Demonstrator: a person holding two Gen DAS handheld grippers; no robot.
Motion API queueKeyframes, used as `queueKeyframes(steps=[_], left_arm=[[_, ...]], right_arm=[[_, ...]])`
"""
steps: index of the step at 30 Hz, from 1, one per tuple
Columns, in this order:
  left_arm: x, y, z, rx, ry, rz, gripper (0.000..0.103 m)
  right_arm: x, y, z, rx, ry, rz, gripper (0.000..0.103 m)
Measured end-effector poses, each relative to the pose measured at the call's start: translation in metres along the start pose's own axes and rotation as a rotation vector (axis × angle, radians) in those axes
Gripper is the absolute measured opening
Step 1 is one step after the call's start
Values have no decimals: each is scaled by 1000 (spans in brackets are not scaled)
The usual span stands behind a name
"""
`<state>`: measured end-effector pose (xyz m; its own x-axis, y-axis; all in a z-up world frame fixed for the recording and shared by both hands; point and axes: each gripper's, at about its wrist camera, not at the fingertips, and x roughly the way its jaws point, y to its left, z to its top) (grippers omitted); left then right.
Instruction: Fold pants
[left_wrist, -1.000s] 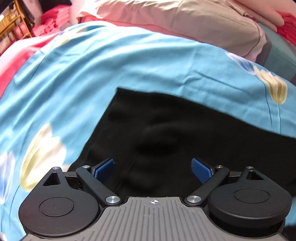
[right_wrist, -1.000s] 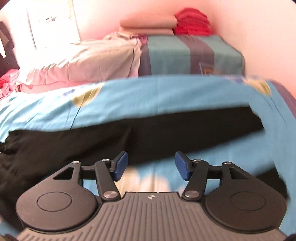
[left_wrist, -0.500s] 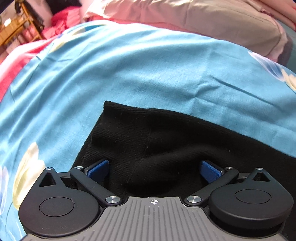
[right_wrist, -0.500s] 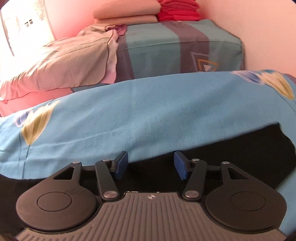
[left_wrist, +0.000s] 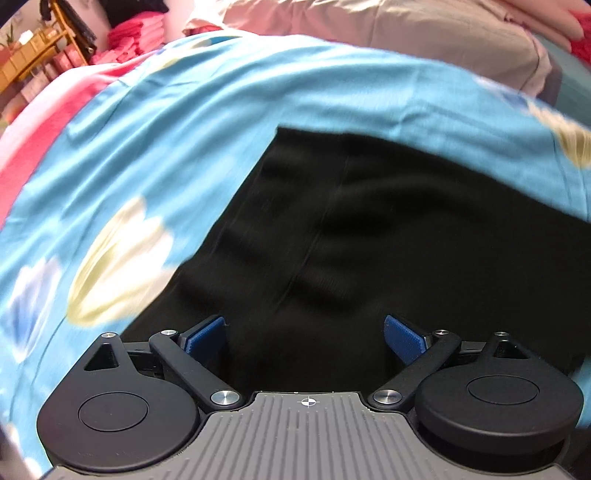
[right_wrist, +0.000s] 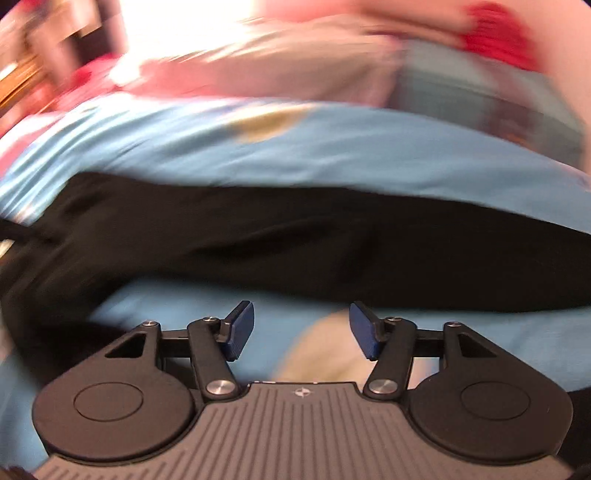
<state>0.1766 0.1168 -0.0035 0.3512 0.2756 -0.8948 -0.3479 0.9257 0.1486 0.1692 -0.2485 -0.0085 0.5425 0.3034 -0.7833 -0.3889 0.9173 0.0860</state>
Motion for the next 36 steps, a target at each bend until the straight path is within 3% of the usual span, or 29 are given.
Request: queueKeyframes(steps=[4,5,7,9,14,19,21,23,29,33,36], left_arm=[[-3,-1,-23,27,19,16,103],[-2,-3,-27,42,11,32,103],[-1,-4,-31,52,-19,47,103],[0,-2,-30,63,-14,43,103],[-1,-3,-28,90,0,57,103],[1,-5,-24,95,21,70,103],[2,-5,-24,99,25,71,103],[3,-4,-23,104,28,70,103],[6,-5,-21,103,40,75,103],[7,-6,-19,108,49,84,103],[8,-7,-19,106,53,92,103]], right_arm=[[14,57,-12,-97,75,115,62],[25,67,-17,-129,103,69,60],[30,71,-22,-168,68,-25,79],[27,56,-25,-56,72,-109,80],[-9,14,-41,190,53,-88,80],[-42,6,-53,281,-34,-109,83],[-43,-7,-63,338,-19,-148,83],[-29,-28,-73,411,88,-194,83],[-54,-37,-74,441,35,-222,85],[-40,-42,-83,441,107,-232,84],[-54,-46,-80,460,59,-202,84]])
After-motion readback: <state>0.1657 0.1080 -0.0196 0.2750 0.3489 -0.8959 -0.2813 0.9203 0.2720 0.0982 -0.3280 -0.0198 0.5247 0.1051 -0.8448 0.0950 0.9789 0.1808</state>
